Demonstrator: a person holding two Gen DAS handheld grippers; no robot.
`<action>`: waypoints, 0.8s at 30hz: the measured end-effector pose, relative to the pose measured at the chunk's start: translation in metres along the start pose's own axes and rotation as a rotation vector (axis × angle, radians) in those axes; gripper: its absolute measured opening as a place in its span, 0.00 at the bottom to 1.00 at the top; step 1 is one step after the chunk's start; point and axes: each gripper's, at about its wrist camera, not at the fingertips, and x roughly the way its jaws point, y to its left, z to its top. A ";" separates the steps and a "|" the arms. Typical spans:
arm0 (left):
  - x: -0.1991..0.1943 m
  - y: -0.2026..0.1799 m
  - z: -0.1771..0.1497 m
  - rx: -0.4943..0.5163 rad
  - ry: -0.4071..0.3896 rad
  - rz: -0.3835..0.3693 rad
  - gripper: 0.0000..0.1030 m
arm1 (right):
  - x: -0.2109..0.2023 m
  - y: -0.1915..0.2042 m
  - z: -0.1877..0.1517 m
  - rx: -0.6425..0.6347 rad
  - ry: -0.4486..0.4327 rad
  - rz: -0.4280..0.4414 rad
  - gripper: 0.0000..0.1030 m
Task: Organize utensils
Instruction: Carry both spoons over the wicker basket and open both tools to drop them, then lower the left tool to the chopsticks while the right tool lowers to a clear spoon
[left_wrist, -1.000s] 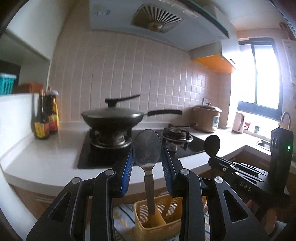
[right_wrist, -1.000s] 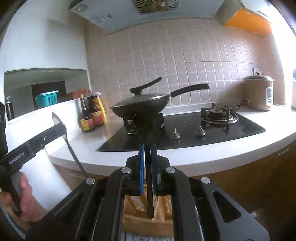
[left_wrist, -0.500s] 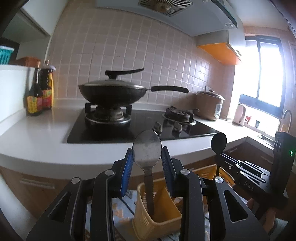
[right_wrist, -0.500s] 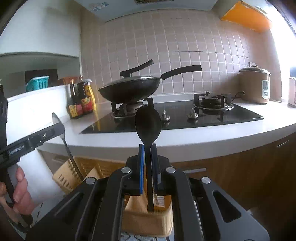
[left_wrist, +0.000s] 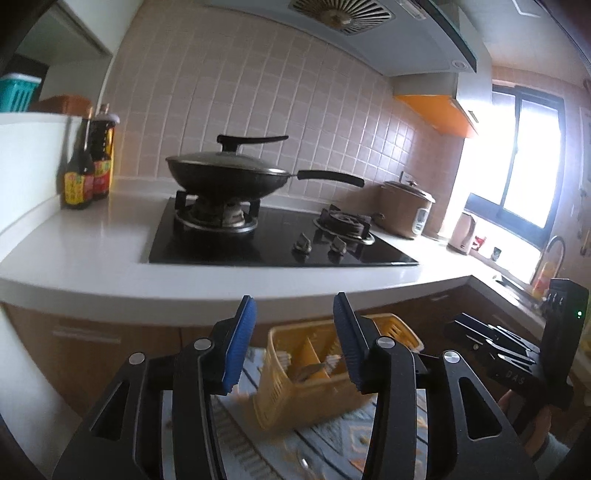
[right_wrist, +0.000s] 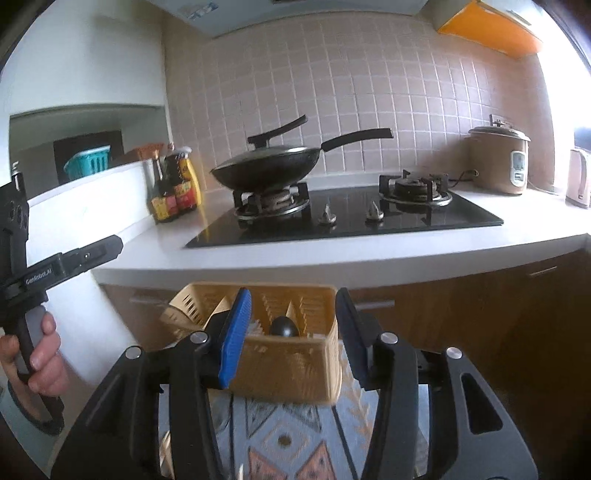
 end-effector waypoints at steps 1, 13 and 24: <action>-0.006 0.000 0.001 -0.009 0.013 -0.004 0.41 | -0.008 0.003 0.001 -0.002 0.019 0.001 0.43; -0.063 0.008 -0.024 -0.055 0.209 -0.011 0.42 | -0.041 0.033 -0.015 0.015 0.306 0.069 0.43; -0.043 0.032 -0.133 -0.062 0.567 0.013 0.42 | -0.003 0.064 -0.087 -0.050 0.654 0.076 0.43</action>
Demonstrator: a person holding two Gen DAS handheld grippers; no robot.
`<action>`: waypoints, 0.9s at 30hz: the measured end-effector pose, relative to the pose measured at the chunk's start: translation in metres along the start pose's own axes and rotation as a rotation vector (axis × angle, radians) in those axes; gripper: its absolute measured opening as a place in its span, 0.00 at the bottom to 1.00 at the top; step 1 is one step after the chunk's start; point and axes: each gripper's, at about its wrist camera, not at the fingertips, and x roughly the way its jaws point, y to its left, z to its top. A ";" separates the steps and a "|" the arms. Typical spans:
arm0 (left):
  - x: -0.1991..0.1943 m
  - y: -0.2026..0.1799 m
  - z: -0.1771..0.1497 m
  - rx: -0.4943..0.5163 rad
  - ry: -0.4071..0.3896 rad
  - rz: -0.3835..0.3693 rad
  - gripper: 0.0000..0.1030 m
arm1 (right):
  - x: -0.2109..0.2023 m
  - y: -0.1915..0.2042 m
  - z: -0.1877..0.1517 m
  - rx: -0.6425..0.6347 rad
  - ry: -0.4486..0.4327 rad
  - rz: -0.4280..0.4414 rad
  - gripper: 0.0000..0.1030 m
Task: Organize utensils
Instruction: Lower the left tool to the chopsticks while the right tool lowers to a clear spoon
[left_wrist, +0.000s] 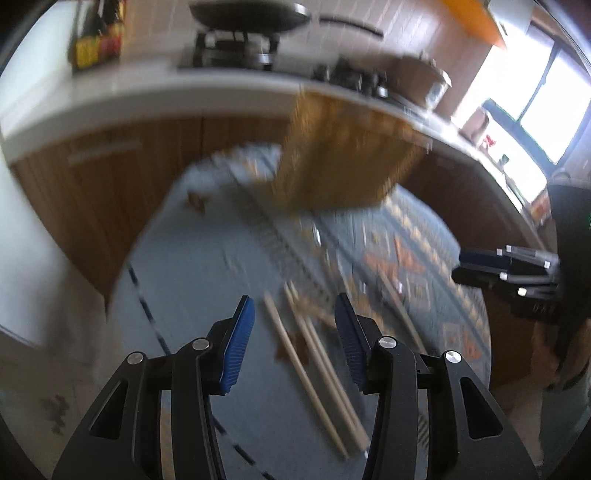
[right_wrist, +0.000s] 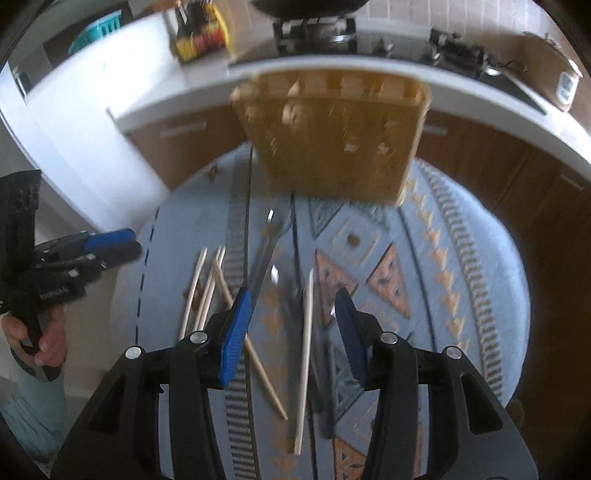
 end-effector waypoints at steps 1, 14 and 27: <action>0.008 0.000 -0.006 0.002 0.028 -0.005 0.42 | 0.005 0.003 -0.002 -0.009 0.020 0.011 0.43; 0.063 -0.007 -0.039 0.066 0.153 0.088 0.41 | 0.069 -0.002 0.015 0.042 0.161 0.130 0.36; 0.066 -0.018 -0.045 0.144 0.134 0.158 0.41 | 0.113 0.011 0.056 -0.059 0.159 0.083 0.36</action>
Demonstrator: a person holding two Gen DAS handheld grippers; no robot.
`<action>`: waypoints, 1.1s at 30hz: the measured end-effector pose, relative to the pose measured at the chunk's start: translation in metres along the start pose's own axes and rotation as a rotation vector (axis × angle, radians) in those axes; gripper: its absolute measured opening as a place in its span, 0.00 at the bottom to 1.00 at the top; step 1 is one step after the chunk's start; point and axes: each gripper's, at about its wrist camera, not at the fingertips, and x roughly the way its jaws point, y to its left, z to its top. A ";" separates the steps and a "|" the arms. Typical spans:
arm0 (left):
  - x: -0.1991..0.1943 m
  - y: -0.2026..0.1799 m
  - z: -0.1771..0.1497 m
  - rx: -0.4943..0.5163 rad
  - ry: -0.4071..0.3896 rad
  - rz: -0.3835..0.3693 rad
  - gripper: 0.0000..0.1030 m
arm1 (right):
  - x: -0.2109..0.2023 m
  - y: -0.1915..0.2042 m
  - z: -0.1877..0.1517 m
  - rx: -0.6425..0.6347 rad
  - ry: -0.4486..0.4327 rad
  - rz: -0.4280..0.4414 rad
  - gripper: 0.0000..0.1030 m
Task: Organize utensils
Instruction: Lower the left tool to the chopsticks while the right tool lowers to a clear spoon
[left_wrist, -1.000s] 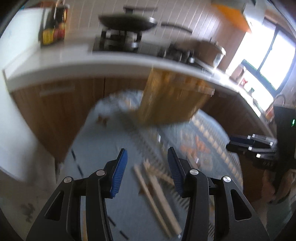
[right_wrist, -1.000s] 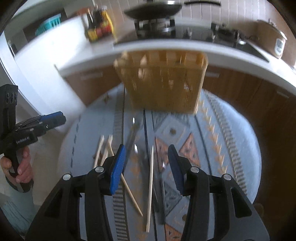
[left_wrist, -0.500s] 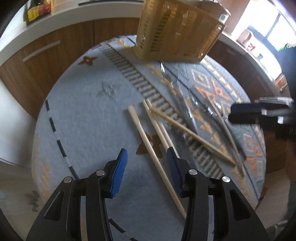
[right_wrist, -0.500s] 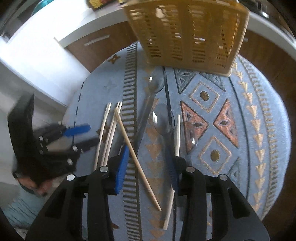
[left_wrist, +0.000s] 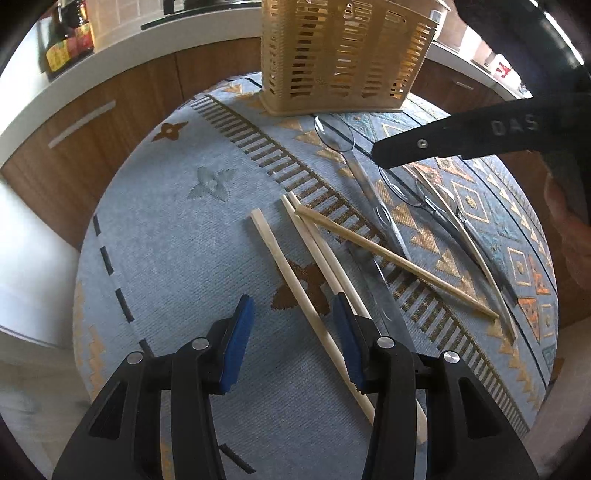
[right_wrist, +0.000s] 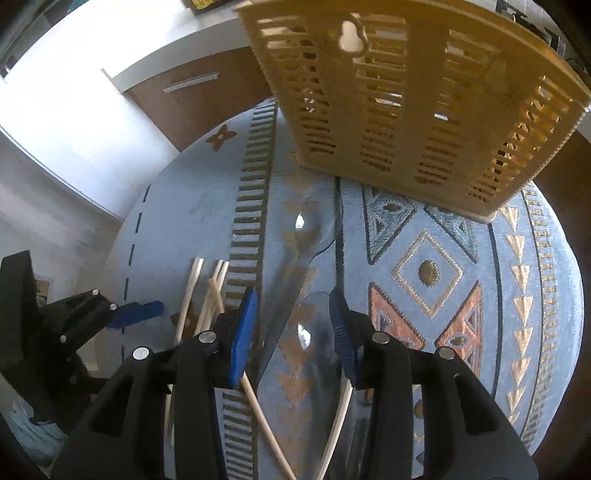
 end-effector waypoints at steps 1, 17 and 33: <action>0.000 0.001 0.000 -0.002 0.000 -0.001 0.41 | 0.003 -0.002 0.002 0.003 0.005 -0.002 0.36; 0.002 0.002 0.002 -0.023 0.008 -0.012 0.41 | 0.031 0.006 -0.014 -0.084 0.147 -0.056 0.36; 0.009 -0.003 0.017 0.042 0.093 0.110 0.09 | 0.027 0.021 -0.046 -0.135 0.120 -0.133 0.26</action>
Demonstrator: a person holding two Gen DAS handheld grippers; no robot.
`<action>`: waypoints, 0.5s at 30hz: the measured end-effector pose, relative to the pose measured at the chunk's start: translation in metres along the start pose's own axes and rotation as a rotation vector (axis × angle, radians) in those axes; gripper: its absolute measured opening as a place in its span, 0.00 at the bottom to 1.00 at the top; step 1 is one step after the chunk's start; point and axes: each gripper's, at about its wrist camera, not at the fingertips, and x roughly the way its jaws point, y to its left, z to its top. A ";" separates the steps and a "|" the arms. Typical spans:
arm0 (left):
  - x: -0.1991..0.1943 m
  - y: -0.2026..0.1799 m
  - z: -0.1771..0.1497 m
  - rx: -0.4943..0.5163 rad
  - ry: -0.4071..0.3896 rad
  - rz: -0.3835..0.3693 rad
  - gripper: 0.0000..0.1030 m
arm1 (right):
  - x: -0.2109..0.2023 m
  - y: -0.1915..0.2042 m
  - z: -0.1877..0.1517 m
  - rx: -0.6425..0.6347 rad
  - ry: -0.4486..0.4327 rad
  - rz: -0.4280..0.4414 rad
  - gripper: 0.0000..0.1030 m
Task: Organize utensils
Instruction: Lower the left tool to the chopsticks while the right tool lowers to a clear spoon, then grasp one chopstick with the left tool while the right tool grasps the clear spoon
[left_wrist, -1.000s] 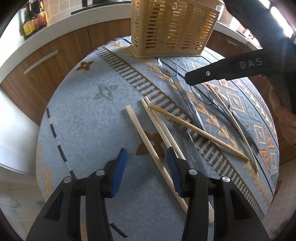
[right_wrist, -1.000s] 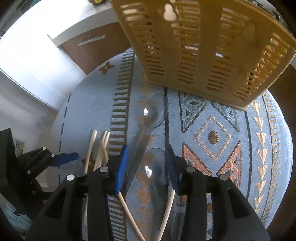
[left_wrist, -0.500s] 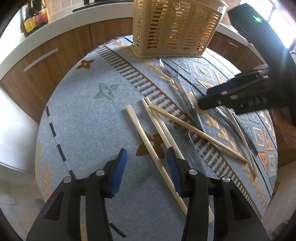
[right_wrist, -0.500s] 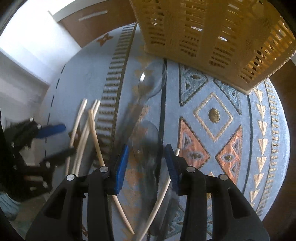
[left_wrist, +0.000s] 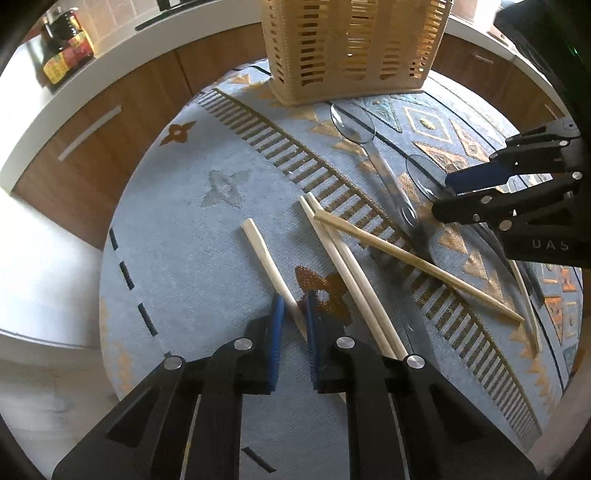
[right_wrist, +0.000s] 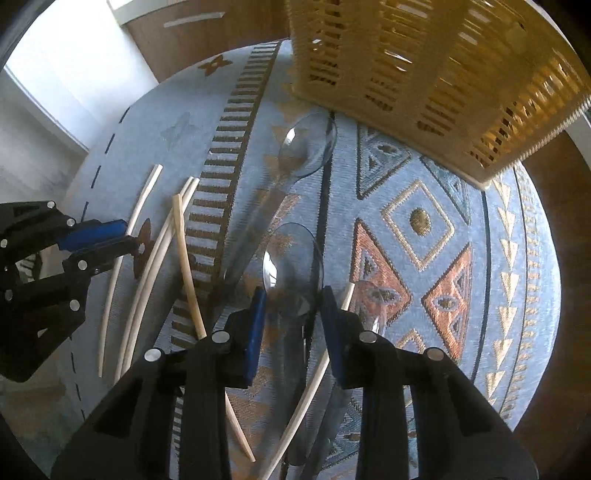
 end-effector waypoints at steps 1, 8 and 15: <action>-0.001 0.004 -0.001 0.001 -0.004 -0.021 0.08 | -0.001 -0.004 -0.002 0.021 0.000 0.016 0.26; 0.001 0.020 0.001 0.014 0.035 -0.078 0.10 | -0.008 -0.023 -0.006 0.071 0.021 0.065 0.26; 0.011 0.005 0.022 0.103 0.112 -0.028 0.14 | 0.001 -0.009 0.013 0.037 0.054 -0.002 0.27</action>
